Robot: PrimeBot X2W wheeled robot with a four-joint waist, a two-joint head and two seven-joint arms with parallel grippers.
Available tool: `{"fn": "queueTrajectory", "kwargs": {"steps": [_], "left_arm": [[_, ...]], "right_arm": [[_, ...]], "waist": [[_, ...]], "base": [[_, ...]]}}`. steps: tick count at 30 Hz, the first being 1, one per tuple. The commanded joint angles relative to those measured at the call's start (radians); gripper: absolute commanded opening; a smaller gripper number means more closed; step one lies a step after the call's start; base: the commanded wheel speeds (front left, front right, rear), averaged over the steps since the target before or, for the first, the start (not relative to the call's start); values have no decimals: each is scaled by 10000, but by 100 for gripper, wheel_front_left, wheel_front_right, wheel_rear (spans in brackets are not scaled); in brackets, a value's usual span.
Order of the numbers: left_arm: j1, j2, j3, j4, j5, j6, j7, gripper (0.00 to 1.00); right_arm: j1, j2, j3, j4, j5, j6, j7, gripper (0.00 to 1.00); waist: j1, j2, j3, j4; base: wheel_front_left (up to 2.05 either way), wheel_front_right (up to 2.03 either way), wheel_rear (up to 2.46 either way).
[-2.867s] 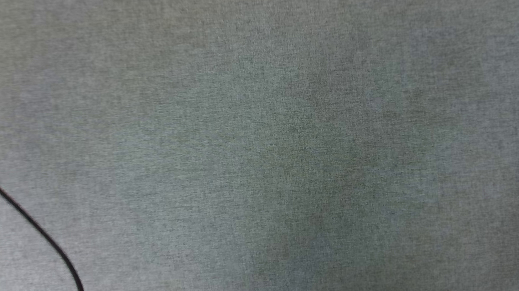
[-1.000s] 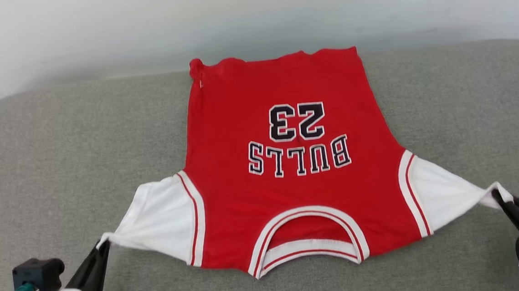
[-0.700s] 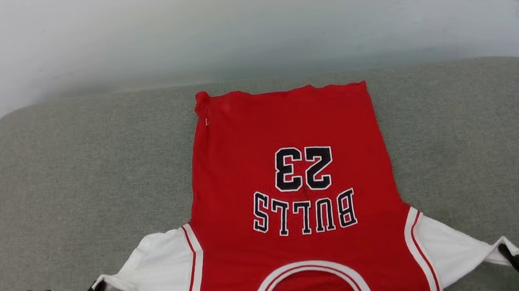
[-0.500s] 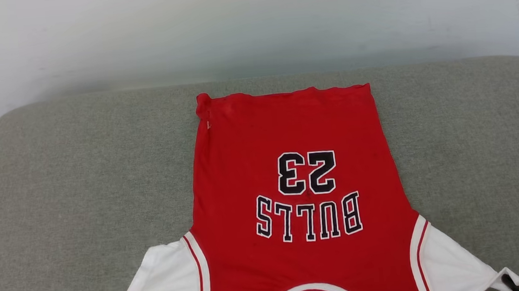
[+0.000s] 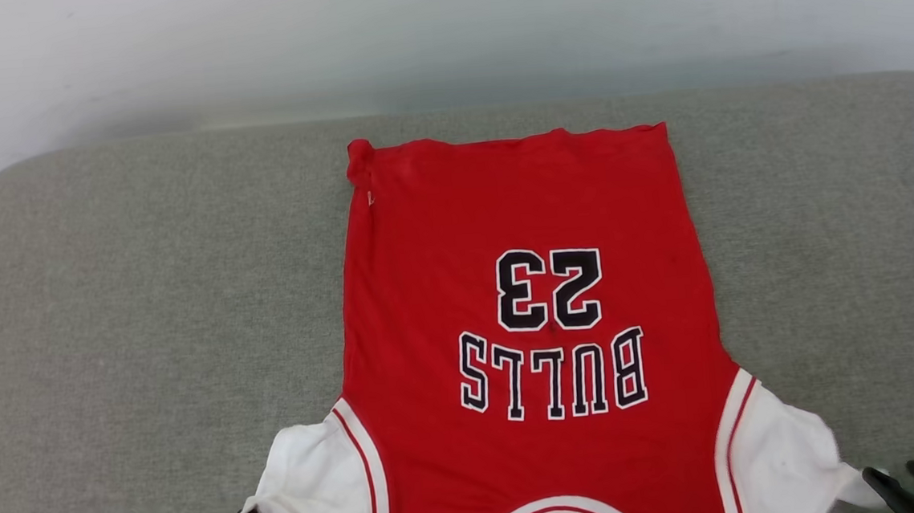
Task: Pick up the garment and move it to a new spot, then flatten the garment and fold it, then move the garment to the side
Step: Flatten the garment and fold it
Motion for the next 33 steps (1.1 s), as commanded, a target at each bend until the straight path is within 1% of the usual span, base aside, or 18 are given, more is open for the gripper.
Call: {"fn": "queueTrajectory", "kwargs": {"steps": [1,4,7,8,10,12,15,19,20,21,22,24,28,33], "left_arm": [[-116,-104,-71,-158,-16,0,-34,0],[-229,-156,-220,-526,174,46,3,0],[-282,-158,-364,-1060,337,128,89,0],[-443,-105,-527,-1728,535,149,259,0],[-583,-87,-622,-2123,686,162,364,0],[-736,-117,-781,-2481,823,140,489,0],[-1079,-219,-964,-2889,991,94,626,0],[-1473,-474,-1194,-3238,1116,0,710,0],[-1473,-474,-1194,-3238,1116,0,710,0],[-1647,-761,-1211,-3402,863,-56,603,0],[-1647,-761,-1211,-3402,863,-56,603,0],[-1871,-756,-1293,-3451,983,-152,633,0],[-2185,-953,-1412,-3469,1076,-279,521,0],[-2482,-1141,-1518,-3385,1169,-389,408,0]], "right_arm": [[-284,-90,-69,-166,141,-4,206,100],[-735,-153,-351,-554,338,-4,562,100],[-1521,112,-915,-850,600,-4,1258,100],[-2633,158,-1281,-1141,487,-4,2376,100],[-3527,302,-1382,-1247,424,-4,3211,100],[-4549,274,-1460,-1219,194,-4,3882,100],[-5963,156,-1406,-771,-342,-4,4797,100],[-7734,162,-1573,241,-1189,-4,5896,100],[-7734,162,-1573,241,-1189,-4,5896,100],[-8555,263,-1672,681,-1614,-4,6396,100],[-8555,263,-1672,681,-1614,-4,6396,100],[-9281,296,-1743,1069,-2011,-2,6810,100],[-10474,223,-1738,1716,-2805,-4,7279,100],[-11472,182,-1846,2471,-3621,-4,7419,100]], "waist": [[0,0,187,129],[0,0,487,376],[0,0,847,676],[0,0,1389,1093],[0,0,1747,1388],[0,0,2168,1702],[0,0,2761,2160],[0,0,3420,2684],[0,0,3420,2684],[0,0,3723,2938],[0,0,3723,2938],[0,0,4014,3175],[0,0,4551,3551],[0,0,4992,3904]], "base": [[0,0,0],[0,0,0],[0,0,0],[0,0,0],[0,0,0],[0,0,0],[0,0,0],[0,0,0],[0,0,0],[0,0,0],[0,0,0],[0,0,0],[0,0,0],[0,0,0]]}}
